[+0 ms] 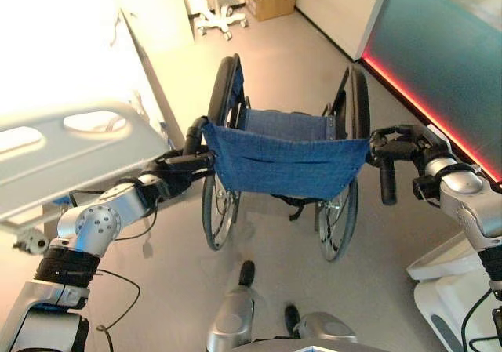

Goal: Push the wheelchair next to the bed

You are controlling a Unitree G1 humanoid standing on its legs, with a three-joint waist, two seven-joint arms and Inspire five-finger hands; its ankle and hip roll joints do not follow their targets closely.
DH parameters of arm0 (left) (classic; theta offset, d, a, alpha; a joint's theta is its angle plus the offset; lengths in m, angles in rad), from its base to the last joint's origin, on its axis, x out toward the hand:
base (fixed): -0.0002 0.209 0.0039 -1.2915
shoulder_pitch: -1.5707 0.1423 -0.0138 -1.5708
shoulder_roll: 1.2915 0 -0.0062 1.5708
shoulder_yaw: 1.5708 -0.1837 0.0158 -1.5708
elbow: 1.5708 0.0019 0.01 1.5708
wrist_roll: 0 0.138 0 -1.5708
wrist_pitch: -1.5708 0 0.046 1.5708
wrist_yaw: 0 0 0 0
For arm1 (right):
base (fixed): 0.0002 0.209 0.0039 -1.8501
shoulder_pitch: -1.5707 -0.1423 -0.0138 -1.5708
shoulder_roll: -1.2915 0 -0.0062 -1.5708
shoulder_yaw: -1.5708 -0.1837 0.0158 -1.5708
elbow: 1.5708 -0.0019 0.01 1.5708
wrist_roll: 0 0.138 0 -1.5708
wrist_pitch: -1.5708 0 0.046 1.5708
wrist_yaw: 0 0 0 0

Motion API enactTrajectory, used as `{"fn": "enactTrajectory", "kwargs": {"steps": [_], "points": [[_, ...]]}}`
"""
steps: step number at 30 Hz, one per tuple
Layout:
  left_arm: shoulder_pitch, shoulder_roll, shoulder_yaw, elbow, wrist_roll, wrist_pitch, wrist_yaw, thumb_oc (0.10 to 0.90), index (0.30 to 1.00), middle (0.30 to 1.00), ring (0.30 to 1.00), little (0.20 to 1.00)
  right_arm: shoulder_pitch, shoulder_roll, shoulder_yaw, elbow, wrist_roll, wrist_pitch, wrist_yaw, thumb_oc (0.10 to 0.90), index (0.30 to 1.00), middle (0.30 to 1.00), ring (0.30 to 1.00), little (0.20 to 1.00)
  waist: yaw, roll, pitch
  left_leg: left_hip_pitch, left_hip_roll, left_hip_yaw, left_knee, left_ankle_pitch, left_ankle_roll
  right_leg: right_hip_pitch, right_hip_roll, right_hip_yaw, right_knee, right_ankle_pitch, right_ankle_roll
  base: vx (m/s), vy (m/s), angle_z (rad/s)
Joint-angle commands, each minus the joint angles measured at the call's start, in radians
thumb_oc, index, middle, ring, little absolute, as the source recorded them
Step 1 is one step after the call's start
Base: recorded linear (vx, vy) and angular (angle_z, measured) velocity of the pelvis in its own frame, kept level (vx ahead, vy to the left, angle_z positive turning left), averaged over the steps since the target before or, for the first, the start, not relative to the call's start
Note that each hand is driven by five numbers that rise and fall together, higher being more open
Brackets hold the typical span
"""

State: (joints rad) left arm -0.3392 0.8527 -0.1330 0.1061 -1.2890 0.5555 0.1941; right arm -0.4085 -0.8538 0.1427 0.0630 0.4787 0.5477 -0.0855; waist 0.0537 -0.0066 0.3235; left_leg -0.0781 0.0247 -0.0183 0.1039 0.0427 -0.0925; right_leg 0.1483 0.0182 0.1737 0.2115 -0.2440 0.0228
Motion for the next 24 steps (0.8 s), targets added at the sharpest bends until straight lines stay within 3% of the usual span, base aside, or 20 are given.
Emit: {"fn": "enactTrajectory", "kwargs": {"steps": [1, 8, 10, 11, 12, 14, 16, 19, 20, 24], "points": [[-0.147, -0.016, 0.130, 0.042, 0.030, -0.170, 0.022, 0.400, 0.300, 0.300, 0.300, 0.300, 0.051, 0.009, 0.035, -0.084, -0.013, -0.111, 0.095, 0.400, 0.300, 0.300, 0.300, 0.300, -0.029, -0.005, -0.153, -0.100, -0.042, 0.003, 0.001, 0.113, 0.044, 0.074, 0.061, -0.186, -0.066, 0.091, -0.001, 0.45, 0.173, -0.63], [-0.222, 0.017, 0.092, 0.109, 0.015, -0.142, -0.012, 0.400, 0.300, 0.300, 0.300, 0.300, 0.025, 0.023, 0.064, -0.093, 0.020, -0.093, 0.043, 0.400, 0.300, 0.300, 0.300, 0.300, -0.011, -0.009, -0.168, -0.120, -0.126, -0.004, 0.130, 0.019, 0.108, 0.033, 0.033, -0.190, 0.116, 0.098, 0.029, 0.37, 0.177, -0.05], [-0.252, 0.052, 0.084, 0.122, -0.011, -0.119, -0.017, 0.400, 0.300, 0.300, 0.300, 0.300, 0.023, 0.035, 0.077, -0.096, 0.028, -0.086, 0.023, 0.400, 0.300, 0.300, 0.300, 0.300, -0.004, -0.018, -0.181, -0.106, -0.157, 0.013, 0.132, -0.008, 0.147, -0.013, 0.031, -0.194, 0.286, 0.203, 0.077, 0.26, 0.145, 0.09], [-0.256, 0.055, 0.082, 0.123, -0.014, -0.117, -0.017, 0.400, 0.300, 0.300, 0.300, 0.300, 0.023, 0.036, 0.079, -0.096, 0.029, -0.086, 0.020, 0.400, 0.300, 0.300, 0.300, 0.300, -0.004, -0.020, -0.183, -0.104, -0.160, 0.016, 0.131, -0.012, 0.152, -0.023, 0.032, -0.192, 0.312, 0.224, 0.086, 0.21, 0.117, 0.09], [-0.268, 0.071, 0.078, 0.125, -0.030, -0.108, -0.013, 0.400, 0.300, 0.300, 0.300, 0.300, 0.021, 0.041, 0.089, -0.097, 0.034, -0.082, 0.011, 0.400, 0.300, 0.300, 0.300, 0.300, -0.004, -0.021, -0.183, -0.082, -0.169, 0.027, 0.127, -0.027, 0.169, -0.072, 0.039, -0.195, 0.419, 0.305, 0.123, 0.21, 0.102, 0.01], [-0.277, 0.081, 0.076, 0.124, -0.042, -0.099, -0.001, 0.400, 0.300, 0.300, 0.300, 0.300, 0.017, 0.047, 0.096, -0.095, 0.036, -0.079, 0.008, 0.400, 0.300, 0.300, 0.300, 0.300, -0.006, -0.020, -0.184, -0.062, -0.172, 0.029, 0.122, -0.035, 0.175, -0.117, 0.039, -0.197, 0.468, 0.326, 0.134, 0.20, 0.073, -0.01], [-0.284, 0.100, 0.065, 0.121, -0.063, -0.090, 0.016, 0.400, 0.300, 0.300, 0.300, 0.300, 0.020, 0.045, 0.089, -0.095, 0.033, -0.070, 0.009, 0.400, 0.300, 0.300, 0.300, 0.300, -0.010, -0.020, -0.187, -0.047, -0.184, 0.022, 0.128, -0.044, 0.173, -0.138, 0.044, -0.198, 0.425, 0.313, 0.125, 0.22, 0.028, 0.06], [-0.265, 0.123, 0.089, 0.123, -0.080, -0.096, 0.000, 0.400, 0.300, 0.300, 0.300, 0.300, 0.026, 0.034, 0.073, -0.104, 0.027, -0.061, 0.009, 0.400, 0.300, 0.300, 0.300, 0.300, -0.017, -0.010, -0.185, -0.033, -0.187, 0.013, 0.174, -0.063, 0.165, -0.147, 0.005, -0.226, 0.266, 0.236, 0.078, 0.23, -0.014, -0.10], [-0.261, 0.109, 0.092, 0.132, -0.070, -0.124, -0.013, 0.400, 0.300, 0.300, 0.300, 0.300, 0.026, 0.029, 0.064, -0.088, 0.004, -0.081, 0.024, 0.400, 0.300, 0.300, 0.300, 0.300, -0.030, 0.001, -0.164, -0.028, -0.185, 0.001, 0.239, -0.063, 0.145, -0.148, -0.018, -0.225, 0.121, 0.202, 0.047, 0.26, -0.069, -0.26], [-0.296, 0.071, 0.069, 0.115, -0.046, -0.142, 0.020, 0.400, 0.300, 0.300, 0.300, 0.300, 0.000, 0.011, 0.056, -0.051, 0.002, -0.109, 0.039, 0.400, 0.300, 0.300, 0.300, 0.300, -0.072, -0.003, -0.124, 0.042, -0.208, -0.035, 0.296, -0.164, 0.136, -0.213, -0.080, -0.158, -0.041, 0.310, 0.092, 0.26, -0.120, 0.61]]}}
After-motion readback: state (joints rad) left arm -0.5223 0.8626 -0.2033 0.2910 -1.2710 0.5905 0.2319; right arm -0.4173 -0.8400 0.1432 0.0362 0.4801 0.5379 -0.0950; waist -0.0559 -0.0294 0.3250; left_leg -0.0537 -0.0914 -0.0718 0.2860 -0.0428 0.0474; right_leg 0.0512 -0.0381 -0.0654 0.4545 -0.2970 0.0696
